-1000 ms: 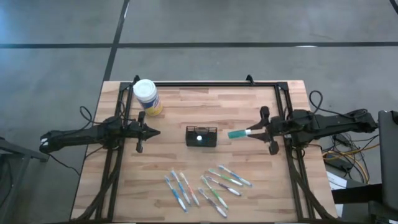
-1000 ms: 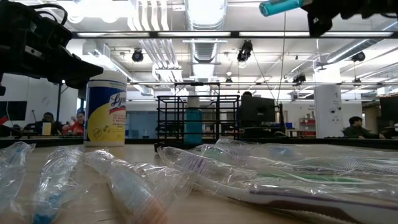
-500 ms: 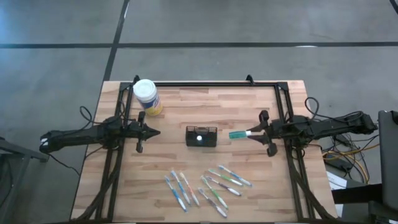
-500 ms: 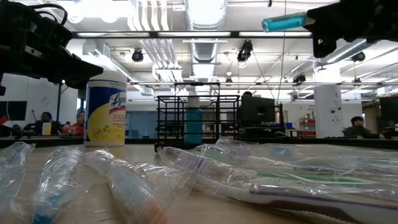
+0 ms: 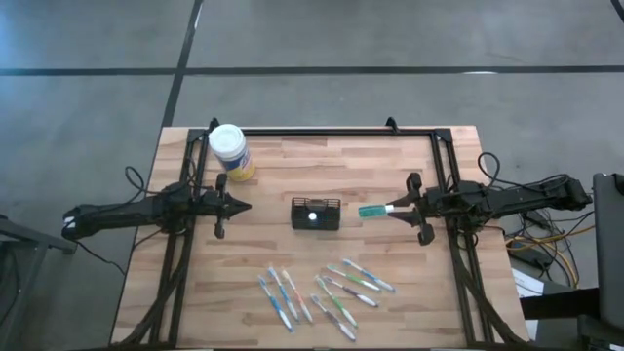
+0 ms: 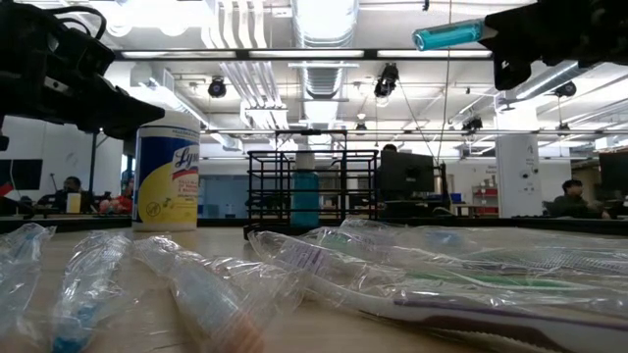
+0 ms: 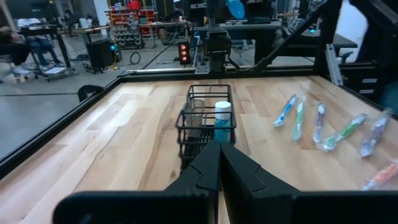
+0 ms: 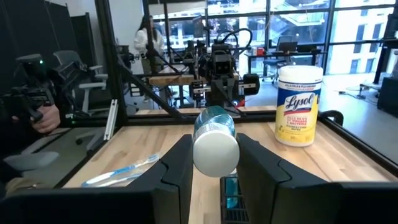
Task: Pick & Place toothbrushing station
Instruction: Put the blue mouthwash into the wire organizer
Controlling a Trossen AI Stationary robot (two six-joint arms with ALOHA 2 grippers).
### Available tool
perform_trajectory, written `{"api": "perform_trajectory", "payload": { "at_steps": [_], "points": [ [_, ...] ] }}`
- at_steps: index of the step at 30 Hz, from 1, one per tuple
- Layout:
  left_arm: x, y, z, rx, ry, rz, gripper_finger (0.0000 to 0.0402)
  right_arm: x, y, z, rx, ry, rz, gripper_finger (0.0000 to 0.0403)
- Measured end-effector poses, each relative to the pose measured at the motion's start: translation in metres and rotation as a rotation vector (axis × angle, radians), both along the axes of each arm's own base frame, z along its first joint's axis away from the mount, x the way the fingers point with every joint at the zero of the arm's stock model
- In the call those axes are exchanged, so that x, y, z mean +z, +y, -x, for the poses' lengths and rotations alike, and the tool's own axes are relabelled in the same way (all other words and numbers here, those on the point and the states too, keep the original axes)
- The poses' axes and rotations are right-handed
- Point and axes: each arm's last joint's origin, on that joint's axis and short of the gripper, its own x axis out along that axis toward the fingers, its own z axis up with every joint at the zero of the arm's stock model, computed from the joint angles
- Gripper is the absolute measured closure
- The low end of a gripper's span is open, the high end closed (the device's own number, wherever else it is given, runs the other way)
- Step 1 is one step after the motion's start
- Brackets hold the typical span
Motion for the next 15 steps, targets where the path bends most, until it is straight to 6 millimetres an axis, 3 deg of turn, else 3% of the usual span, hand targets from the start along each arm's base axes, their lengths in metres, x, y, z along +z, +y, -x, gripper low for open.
{"api": "perform_trajectory", "payload": {
  "at_steps": [15],
  "points": [
    [0.0001, 0.0001, 0.0000, 0.005, -0.002, 0.012, 0.0390, -0.0014, 0.0000, -0.0004, -0.001, 0.014, -0.007, 0.0312]
  ]
}}
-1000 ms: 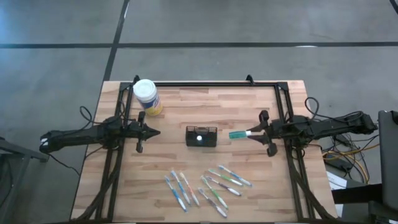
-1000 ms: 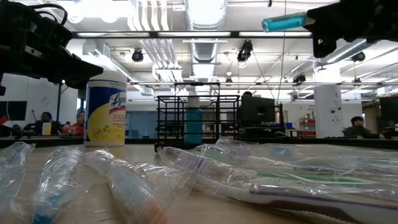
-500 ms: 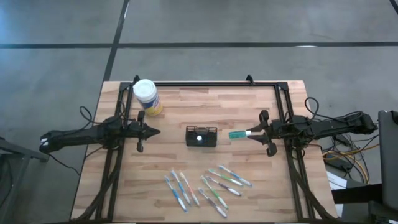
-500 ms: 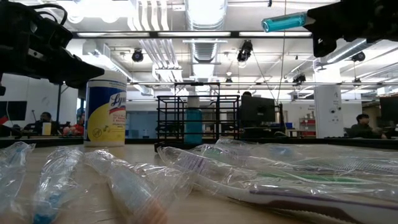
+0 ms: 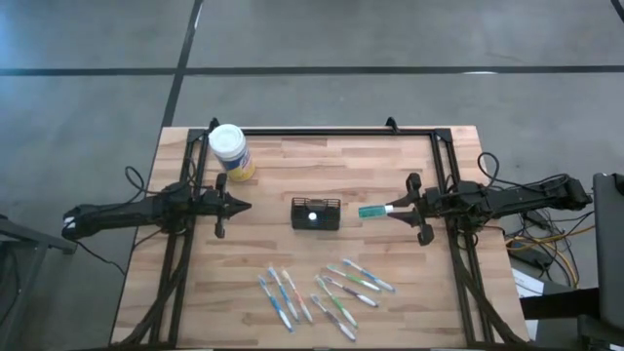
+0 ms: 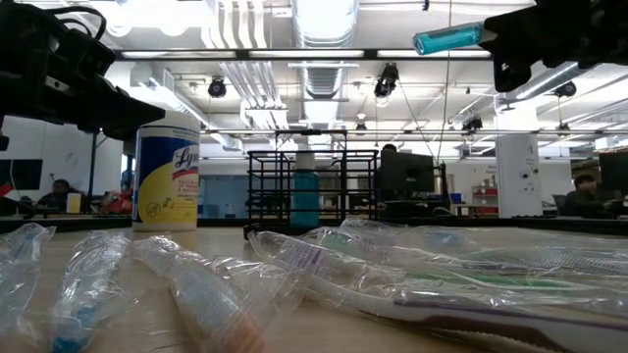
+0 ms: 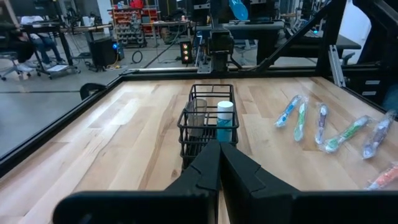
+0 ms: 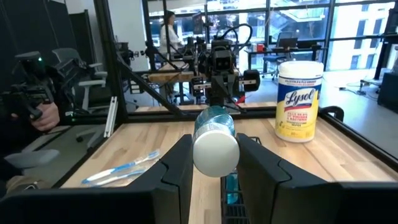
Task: Pick & Place toothbrushing station
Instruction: Put the blue mouthwash into the wire organizer
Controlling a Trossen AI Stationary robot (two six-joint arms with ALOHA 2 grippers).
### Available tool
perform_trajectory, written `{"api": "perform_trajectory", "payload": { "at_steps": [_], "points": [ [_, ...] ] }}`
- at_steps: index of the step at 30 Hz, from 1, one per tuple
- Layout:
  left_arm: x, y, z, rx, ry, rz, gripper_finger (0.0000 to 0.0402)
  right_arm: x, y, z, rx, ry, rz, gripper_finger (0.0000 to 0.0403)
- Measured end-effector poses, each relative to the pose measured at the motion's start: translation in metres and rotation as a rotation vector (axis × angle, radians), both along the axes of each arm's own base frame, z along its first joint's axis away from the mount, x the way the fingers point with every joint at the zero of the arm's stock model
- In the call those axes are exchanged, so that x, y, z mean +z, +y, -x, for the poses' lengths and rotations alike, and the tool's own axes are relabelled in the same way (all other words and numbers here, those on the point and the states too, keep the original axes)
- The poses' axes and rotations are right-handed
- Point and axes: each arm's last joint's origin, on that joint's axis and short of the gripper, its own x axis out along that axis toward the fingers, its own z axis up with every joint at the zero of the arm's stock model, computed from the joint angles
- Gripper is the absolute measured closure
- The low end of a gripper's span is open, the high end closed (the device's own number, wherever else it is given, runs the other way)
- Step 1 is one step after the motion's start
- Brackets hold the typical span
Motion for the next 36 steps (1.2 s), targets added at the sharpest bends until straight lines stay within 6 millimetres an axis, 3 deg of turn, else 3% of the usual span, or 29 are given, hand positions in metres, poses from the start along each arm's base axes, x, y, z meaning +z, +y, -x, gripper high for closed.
{"api": "perform_trajectory", "payload": {
  "at_steps": [5, 14, 20, 30, 36],
  "points": [
    [0.000, 0.000, 0.000, 0.000, -0.001, -0.003, 0.0390, 0.009, -0.002, -0.006, -0.067, 0.068, 0.011, 0.0312],
    [0.002, 0.000, 0.000, -0.001, -0.016, -0.006, 0.0390, 0.089, 0.002, -0.049, -0.085, 0.287, 0.124, 0.0312],
    [0.002, 0.000, 0.000, 0.002, -0.017, -0.004, 0.0390, 0.125, 0.000, -0.090, -0.115, 0.565, 0.240, 0.0312],
    [0.002, 0.000, 0.000, 0.002, -0.016, -0.005, 0.0390, 0.145, -0.011, -0.169, -0.079, 0.875, 0.364, 0.0312],
    [0.002, 0.000, 0.000, 0.002, -0.016, -0.005, 0.0390, 0.140, -0.019, -0.206, 0.018, 0.996, 0.383, 0.0312]
  ]
}}
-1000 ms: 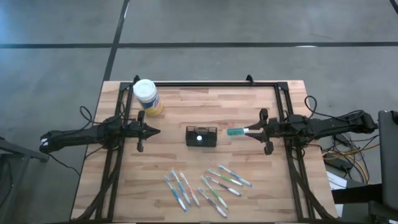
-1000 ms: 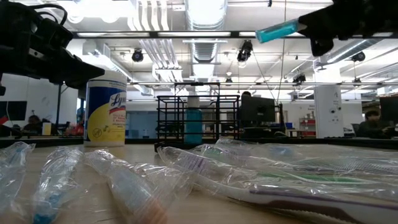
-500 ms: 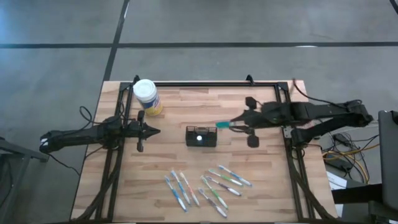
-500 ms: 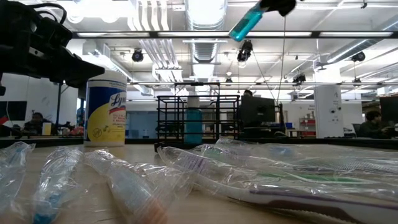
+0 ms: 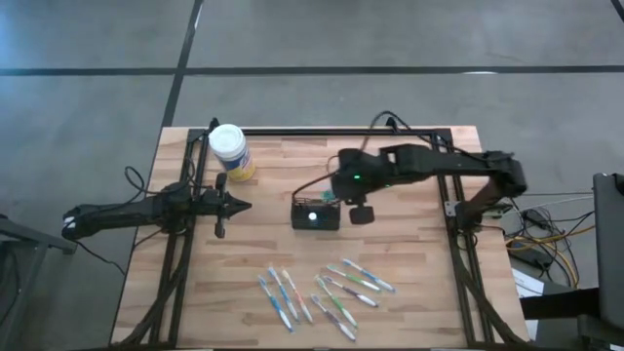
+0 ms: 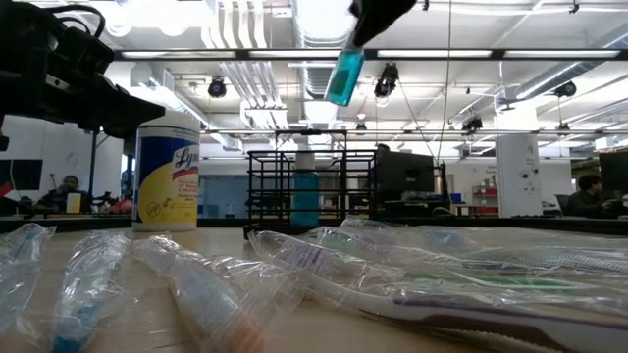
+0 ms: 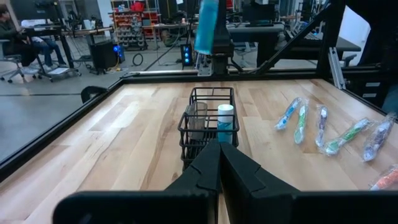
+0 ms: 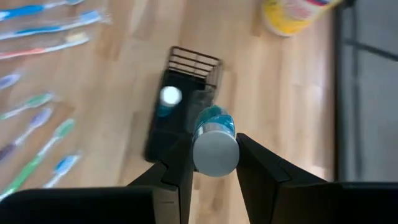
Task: Pick & Place toothbrushing station
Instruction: Put the blue mouthwash into the wire organizer
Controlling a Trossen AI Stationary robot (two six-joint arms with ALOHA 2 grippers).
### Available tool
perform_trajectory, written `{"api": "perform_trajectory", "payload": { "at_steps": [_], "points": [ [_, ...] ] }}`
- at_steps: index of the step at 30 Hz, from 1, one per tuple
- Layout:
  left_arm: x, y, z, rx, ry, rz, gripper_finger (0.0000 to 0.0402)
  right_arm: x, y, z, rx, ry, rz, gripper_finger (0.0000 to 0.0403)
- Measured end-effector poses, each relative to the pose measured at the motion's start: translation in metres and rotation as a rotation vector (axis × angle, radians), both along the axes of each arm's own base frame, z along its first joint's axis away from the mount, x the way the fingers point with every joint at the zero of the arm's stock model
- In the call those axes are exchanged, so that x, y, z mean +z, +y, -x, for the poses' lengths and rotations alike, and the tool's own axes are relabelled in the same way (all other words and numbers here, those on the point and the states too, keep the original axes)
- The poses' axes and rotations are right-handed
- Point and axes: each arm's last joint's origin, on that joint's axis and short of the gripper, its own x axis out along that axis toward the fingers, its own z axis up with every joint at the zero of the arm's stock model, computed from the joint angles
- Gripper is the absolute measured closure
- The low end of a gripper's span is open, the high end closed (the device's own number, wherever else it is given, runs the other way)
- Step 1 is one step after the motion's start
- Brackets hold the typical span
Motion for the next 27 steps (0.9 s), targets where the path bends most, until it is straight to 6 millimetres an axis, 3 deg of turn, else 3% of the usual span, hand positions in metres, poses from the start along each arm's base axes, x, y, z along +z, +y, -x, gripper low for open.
{"api": "perform_trajectory", "payload": {
  "at_steps": [15, 27],
  "points": [
    [-0.001, 0.000, 0.000, 0.001, 0.014, 0.001, 0.0390, -0.033, -0.002, -0.057, 0.143, 0.204, -0.065, 0.0312],
    [-0.002, 0.000, 0.000, 0.001, 0.017, -0.001, 0.0390, -0.057, -0.007, -0.071, 0.149, 0.292, -0.082, 0.0312]
  ]
}}
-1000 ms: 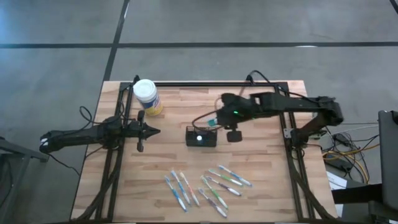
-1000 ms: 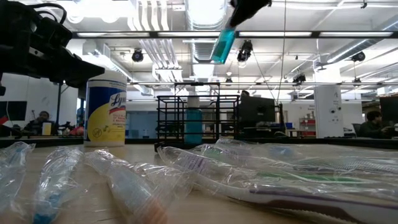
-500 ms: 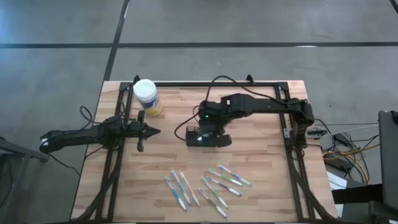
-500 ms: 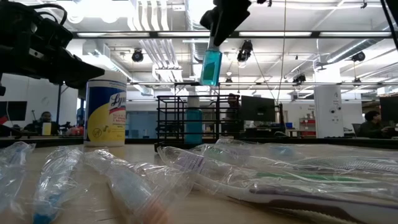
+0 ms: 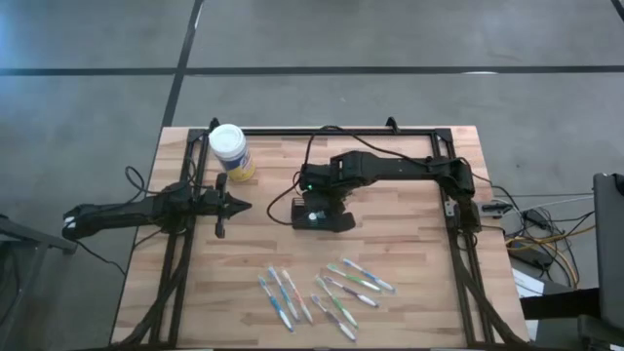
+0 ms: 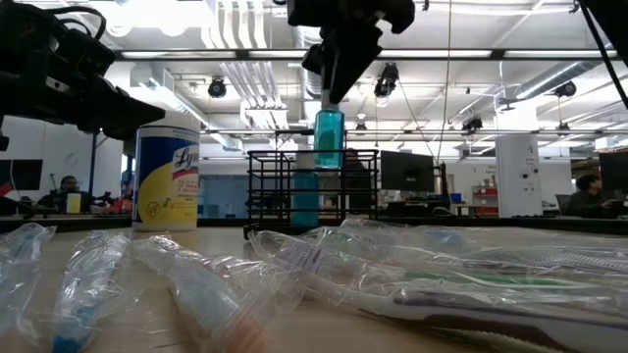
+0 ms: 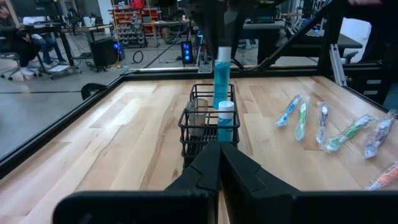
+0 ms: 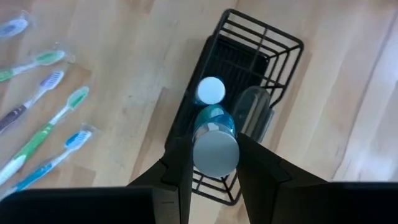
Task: Pick & Place toothbrushing station
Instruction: Put the blue mouthwash into the wire organizer
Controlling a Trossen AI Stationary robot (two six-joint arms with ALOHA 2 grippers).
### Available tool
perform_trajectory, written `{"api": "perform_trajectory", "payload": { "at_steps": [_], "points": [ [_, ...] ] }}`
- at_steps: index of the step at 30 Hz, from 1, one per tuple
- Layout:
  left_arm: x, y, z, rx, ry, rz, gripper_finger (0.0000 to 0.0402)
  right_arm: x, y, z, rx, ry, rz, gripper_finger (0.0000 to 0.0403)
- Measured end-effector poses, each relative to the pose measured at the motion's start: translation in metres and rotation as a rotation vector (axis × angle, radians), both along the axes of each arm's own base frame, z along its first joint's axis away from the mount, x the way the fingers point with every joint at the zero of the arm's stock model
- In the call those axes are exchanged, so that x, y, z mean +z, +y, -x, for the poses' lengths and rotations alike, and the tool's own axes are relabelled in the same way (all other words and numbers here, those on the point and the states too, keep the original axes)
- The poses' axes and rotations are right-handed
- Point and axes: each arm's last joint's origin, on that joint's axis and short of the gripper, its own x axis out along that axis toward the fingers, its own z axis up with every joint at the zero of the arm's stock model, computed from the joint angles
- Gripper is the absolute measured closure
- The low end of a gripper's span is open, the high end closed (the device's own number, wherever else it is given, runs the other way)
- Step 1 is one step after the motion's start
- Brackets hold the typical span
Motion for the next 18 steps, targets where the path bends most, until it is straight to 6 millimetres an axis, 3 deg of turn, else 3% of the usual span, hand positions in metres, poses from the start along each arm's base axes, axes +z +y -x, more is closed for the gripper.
{"api": "perform_trajectory", "payload": {
  "at_steps": [11, 18],
  "points": [
    [0.000, 0.000, 0.000, -0.001, 0.000, 0.000, 0.0390, 0.000, -0.002, 0.000, 0.001, -0.008, -0.007, 0.0312],
    [0.000, 0.000, 0.000, -0.001, 0.000, -0.001, 0.0390, -0.014, -0.005, -0.002, -0.015, -0.001, -0.017, 0.0312]
  ]
}}
